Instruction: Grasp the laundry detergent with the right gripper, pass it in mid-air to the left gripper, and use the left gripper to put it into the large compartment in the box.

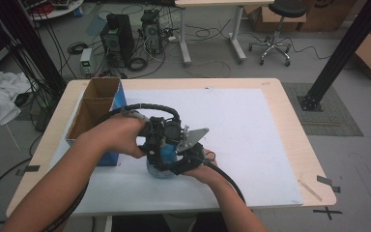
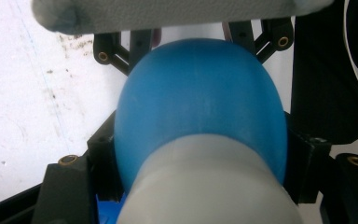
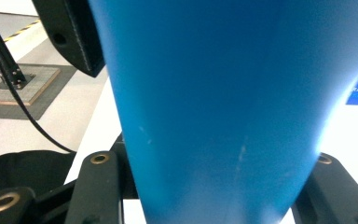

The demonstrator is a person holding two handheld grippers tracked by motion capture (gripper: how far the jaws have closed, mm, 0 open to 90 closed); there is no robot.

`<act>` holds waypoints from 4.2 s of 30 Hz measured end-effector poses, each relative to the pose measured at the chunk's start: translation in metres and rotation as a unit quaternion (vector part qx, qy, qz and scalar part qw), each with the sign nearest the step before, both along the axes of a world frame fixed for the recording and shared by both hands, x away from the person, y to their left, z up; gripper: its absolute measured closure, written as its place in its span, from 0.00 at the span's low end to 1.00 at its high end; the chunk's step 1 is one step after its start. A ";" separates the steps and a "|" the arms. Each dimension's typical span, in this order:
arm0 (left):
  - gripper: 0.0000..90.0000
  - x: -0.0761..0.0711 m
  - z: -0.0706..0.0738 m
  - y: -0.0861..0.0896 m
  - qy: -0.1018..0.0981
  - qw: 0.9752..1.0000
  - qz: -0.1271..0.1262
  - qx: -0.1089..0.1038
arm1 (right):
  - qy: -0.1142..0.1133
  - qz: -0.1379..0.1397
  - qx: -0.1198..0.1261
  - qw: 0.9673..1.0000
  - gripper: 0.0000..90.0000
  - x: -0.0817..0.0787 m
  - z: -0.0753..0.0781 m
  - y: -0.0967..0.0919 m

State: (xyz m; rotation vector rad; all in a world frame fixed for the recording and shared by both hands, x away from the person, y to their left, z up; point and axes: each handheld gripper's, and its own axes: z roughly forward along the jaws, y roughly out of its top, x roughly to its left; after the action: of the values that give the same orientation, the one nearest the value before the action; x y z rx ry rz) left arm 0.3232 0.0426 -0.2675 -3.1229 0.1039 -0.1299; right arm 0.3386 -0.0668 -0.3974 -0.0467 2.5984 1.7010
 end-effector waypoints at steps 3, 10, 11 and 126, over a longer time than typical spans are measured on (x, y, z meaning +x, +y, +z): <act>0.37 0.000 0.000 0.000 0.001 1.000 0.002 0.003 | 0.001 0.000 0.002 1.000 0.52 0.000 0.000 0.001; 0.40 0.000 0.000 -0.001 -0.003 1.000 0.003 0.006 | 0.007 -0.002 -0.002 1.000 0.52 -0.002 -0.001 0.000; 0.40 0.000 0.000 -0.001 -0.004 1.000 0.002 0.005 | 0.006 -0.002 -0.002 1.000 0.52 -0.002 -0.001 0.000; 0.42 0.095 0.179 0.183 0.016 0.719 0.695 -0.005 | 0.015 -0.001 -0.431 0.902 0.00 0.034 0.077 -0.097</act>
State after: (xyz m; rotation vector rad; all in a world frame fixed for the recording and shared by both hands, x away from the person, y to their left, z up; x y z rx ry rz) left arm 0.4181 0.2251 -0.0880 -2.2878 -2.0696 -0.0291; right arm 0.3728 -0.1638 -0.3206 -0.0383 3.1190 0.4203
